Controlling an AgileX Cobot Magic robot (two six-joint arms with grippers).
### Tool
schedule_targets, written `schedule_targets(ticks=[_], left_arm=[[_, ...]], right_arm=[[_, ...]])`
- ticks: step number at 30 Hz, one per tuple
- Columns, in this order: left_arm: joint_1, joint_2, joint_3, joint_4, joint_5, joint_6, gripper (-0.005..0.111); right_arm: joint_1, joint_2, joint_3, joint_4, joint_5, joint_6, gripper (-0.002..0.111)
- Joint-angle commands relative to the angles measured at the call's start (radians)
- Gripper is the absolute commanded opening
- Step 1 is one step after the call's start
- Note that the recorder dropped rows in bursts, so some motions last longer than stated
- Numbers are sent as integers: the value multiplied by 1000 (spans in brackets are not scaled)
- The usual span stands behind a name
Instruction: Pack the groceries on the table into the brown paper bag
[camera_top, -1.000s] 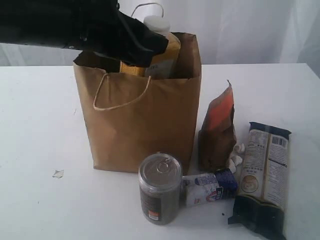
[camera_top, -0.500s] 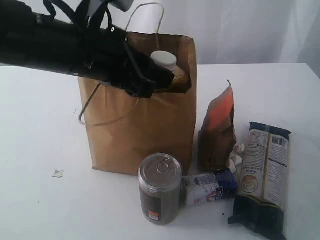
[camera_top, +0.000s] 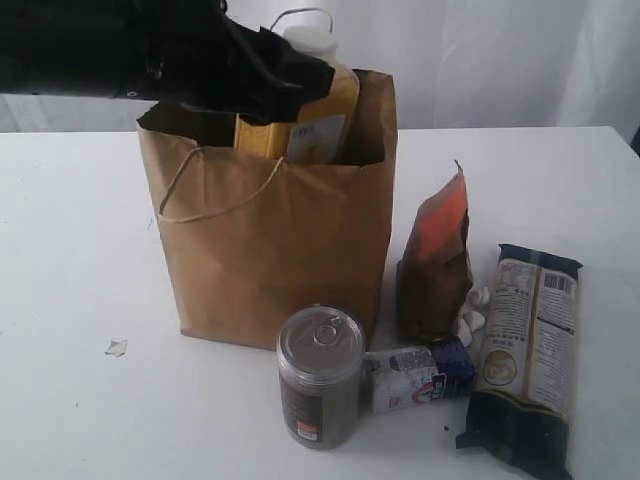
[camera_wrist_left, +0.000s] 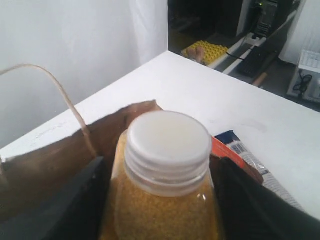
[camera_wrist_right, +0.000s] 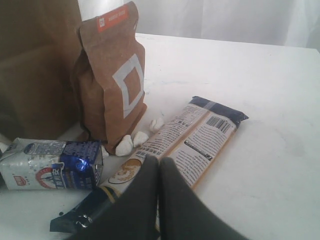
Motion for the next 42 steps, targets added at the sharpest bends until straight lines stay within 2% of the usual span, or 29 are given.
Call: schedule_targets(ticks=[1,9,14,19,22,25,28,38,40,42], left_arm=[[1,-26,-20,-50,-63,-1,0],[1,-17,-20,-50,-126,-4,0],[1,-17,-20,-70,-205,-100,0],[1,-17,-18,-63,-263,-14,0],[3,-17,28,-79,-394,6,0],[3,-17,91,-106,-403,2,0],[3,-17,124,-182,-471,0,0],[3,-17,124,-182,-471,0,0],[3,-17,124,-182,-471,0,7],[3,-17,124,-182,-469,0,18]], right_arm=[[0,-6,5,-7,-3,-2,0],[0,-6,5,-7,-3,-2,0],[0,-6,5,-7,-3,-2,0],[0,-6,5,-7,-3,-2,0],[0,-6,5,-7,-3,-2,0],[0,-6,5,-7,-3,-2,0],[0,-6,5,-7,-3,-2,0],[0,-6,5,-7,-3,-2,0],[0,-6,5,-7,-3,-2,0],[0,-6,5,-7,-3,-2,0]])
